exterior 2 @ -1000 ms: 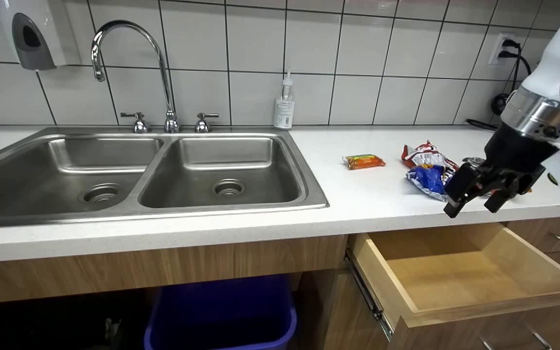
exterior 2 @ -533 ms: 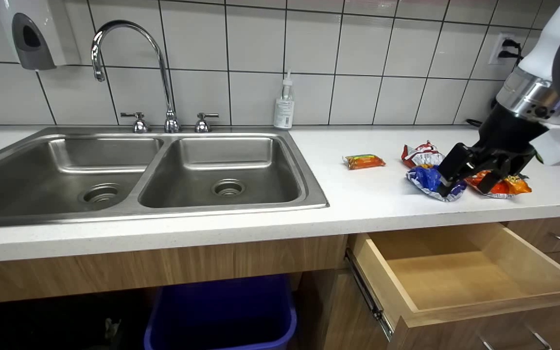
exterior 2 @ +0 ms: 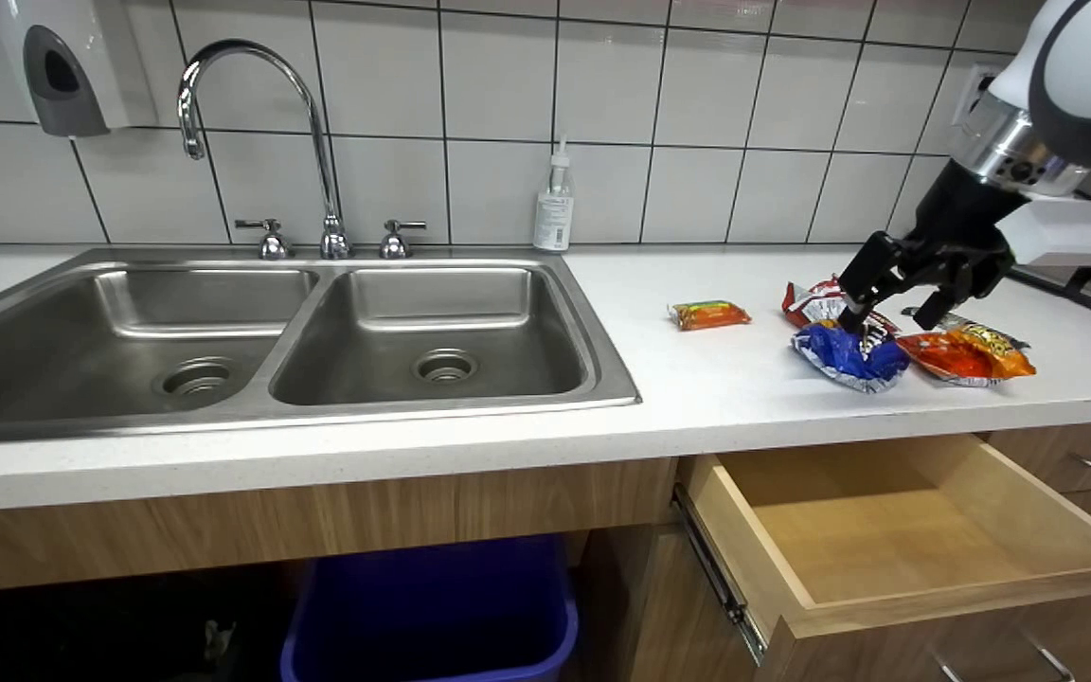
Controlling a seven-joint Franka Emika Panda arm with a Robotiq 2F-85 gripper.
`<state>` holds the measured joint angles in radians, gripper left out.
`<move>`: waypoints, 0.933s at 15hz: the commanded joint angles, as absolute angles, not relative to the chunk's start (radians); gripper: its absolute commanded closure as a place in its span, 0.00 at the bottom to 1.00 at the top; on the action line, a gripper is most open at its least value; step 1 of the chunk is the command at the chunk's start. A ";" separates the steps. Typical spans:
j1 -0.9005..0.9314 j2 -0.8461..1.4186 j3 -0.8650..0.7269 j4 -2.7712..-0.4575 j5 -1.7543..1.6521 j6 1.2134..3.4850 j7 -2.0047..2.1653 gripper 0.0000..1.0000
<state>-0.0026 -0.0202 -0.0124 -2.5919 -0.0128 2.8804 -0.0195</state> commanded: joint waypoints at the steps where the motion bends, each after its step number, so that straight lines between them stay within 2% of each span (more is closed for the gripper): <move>1: -0.016 0.050 -0.025 -2.489 0.000 2.833 -0.061 0.00; 14: -0.075 0.326 -0.008 -2.125 0.061 2.690 -0.137 0.00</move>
